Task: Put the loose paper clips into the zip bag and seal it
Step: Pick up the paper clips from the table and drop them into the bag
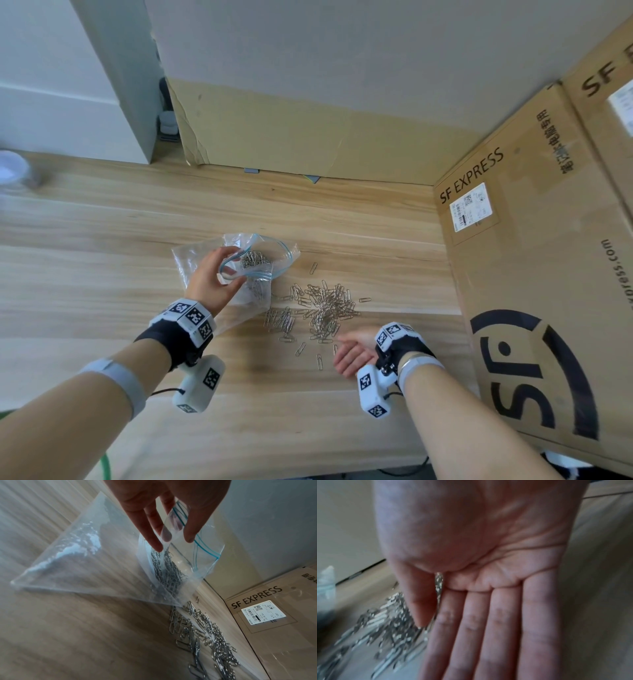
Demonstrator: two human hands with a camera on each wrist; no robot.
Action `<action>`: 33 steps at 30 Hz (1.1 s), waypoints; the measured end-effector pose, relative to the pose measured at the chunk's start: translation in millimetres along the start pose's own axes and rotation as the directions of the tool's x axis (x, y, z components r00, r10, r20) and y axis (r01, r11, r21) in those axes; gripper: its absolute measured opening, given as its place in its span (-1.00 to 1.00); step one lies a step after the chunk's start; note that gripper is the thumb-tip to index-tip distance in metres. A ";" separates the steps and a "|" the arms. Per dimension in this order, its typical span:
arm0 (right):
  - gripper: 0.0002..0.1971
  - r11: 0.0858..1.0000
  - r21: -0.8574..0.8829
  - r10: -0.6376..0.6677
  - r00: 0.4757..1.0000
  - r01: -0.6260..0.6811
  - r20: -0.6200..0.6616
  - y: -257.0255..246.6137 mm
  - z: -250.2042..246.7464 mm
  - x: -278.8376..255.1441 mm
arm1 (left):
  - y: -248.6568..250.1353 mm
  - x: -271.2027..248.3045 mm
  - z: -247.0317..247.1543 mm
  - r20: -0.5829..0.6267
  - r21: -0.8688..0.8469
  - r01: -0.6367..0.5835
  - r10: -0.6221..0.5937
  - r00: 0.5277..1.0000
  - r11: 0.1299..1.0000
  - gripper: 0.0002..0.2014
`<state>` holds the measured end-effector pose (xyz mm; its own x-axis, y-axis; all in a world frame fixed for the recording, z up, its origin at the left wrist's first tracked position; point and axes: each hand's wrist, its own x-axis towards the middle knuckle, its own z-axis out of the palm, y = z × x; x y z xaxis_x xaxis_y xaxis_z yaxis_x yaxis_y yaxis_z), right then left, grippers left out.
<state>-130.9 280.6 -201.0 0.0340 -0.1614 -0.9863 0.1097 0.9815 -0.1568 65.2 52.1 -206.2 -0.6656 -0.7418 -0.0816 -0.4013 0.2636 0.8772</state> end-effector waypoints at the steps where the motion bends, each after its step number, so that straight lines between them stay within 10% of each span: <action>1: -0.54 1.000 -0.001 -0.010 1.000 0.010 -0.003 1.0 3.5 2.8 | -0.2 -0.2 -0.1 -0.001 -0.002 -0.002 0.002 1.000 1.000 -0.55; 10: -0.86 0.920 -0.094 -0.392 0.881 0.380 -0.264 -45.0 0.0 -7.7 | 3.1 -0.6 0.8 -0.011 -0.018 -0.006 0.006 1.000 1.000 -0.53; 15: -0.75 0.907 -0.402 -0.415 0.431 0.126 -0.801 -37.7 -17.8 -1.9 | 2.5 -0.9 0.6 -0.009 -0.022 -0.018 0.018 1.000 1.000 -0.53; 20: -0.32 0.934 -0.339 -0.338 0.581 0.112 -0.740 -39.7 9.1 11.0 | 0.9 -0.6 1.7 -0.014 -0.016 -0.007 0.007 1.000 1.000 -0.55; 26: -0.08 0.828 -0.528 -0.518 0.613 0.188 -0.596 -50.1 38.8 11.8 | -0.1 -0.1 1.6 -0.013 -0.017 -0.007 0.007 1.000 1.000 -0.55; 33: -0.59 0.723 -0.655 -0.638 0.578 0.221 -0.509 -54.5 42.8 11.8 | -3.5 -0.6 0.2 -0.003 -0.018 -0.011 0.011 1.000 1.000 -0.55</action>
<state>-94.0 220.8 -202.0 -0.5556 -0.6670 -0.4965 -0.5635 0.7411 -0.3649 66.8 51.8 -209.4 -0.6680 -0.7408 -0.0707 -0.3828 0.2606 0.8863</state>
